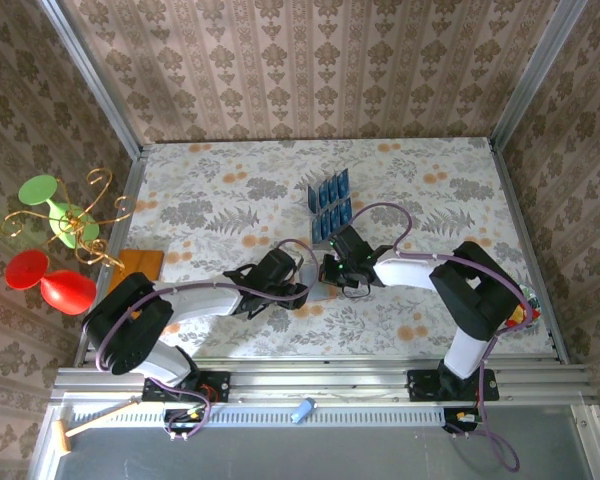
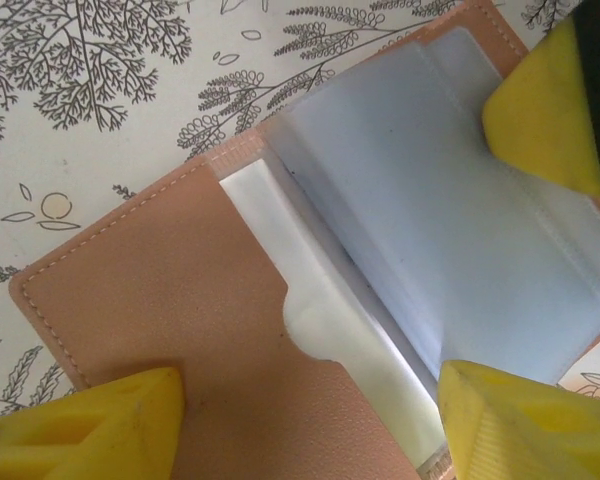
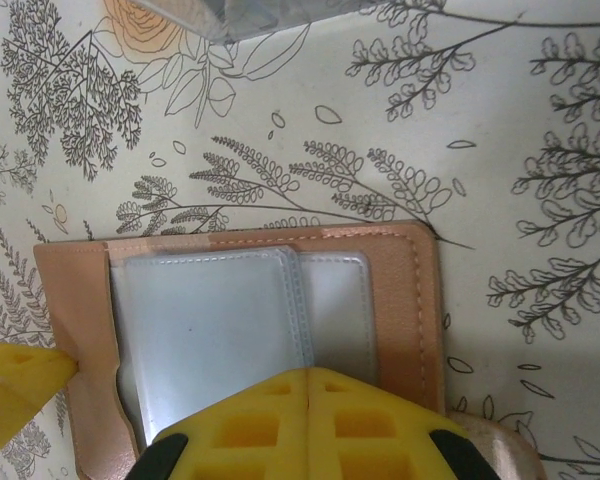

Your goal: Put the credit cards into the card holder

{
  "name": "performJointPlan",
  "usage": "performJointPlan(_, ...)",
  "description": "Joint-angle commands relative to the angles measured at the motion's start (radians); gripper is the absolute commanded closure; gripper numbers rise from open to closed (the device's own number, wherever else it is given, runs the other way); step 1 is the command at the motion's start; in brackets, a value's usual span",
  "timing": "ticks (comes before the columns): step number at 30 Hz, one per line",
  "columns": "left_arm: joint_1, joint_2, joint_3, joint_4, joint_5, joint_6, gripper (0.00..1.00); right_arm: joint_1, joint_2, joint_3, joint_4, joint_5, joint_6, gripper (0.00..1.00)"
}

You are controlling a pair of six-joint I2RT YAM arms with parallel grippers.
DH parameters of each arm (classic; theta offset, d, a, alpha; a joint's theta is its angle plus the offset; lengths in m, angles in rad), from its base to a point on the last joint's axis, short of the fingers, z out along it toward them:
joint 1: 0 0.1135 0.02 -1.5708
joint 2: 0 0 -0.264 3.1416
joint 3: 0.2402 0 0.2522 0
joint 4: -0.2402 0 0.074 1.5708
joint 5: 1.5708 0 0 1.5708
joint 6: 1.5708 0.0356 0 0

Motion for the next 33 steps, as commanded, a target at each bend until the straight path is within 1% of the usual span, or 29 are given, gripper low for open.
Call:
performJointPlan(1, 0.002, 0.008, 0.005, 0.017, -0.009, -0.020, 0.31, 0.009, 0.016, -0.004, 0.000, -0.012, -0.008, 0.97)
performJointPlan(15, 0.011, -0.004, -0.012, 0.075, 0.014, -0.029, 0.26, 0.031, 0.039, -0.002, 0.017, -0.014, 0.005, 0.97)
performJointPlan(23, 0.011, -0.078, -0.058, 0.109, -0.025, -0.039, 0.24, 0.031, 0.039, -0.001, 0.014, -0.012, 0.006, 0.97)
performJointPlan(33, 0.009, -0.015, -0.009, 0.104, 0.006, -0.026, 0.23, 0.032, 0.041, -0.003, 0.018, -0.015, 0.012, 0.97)
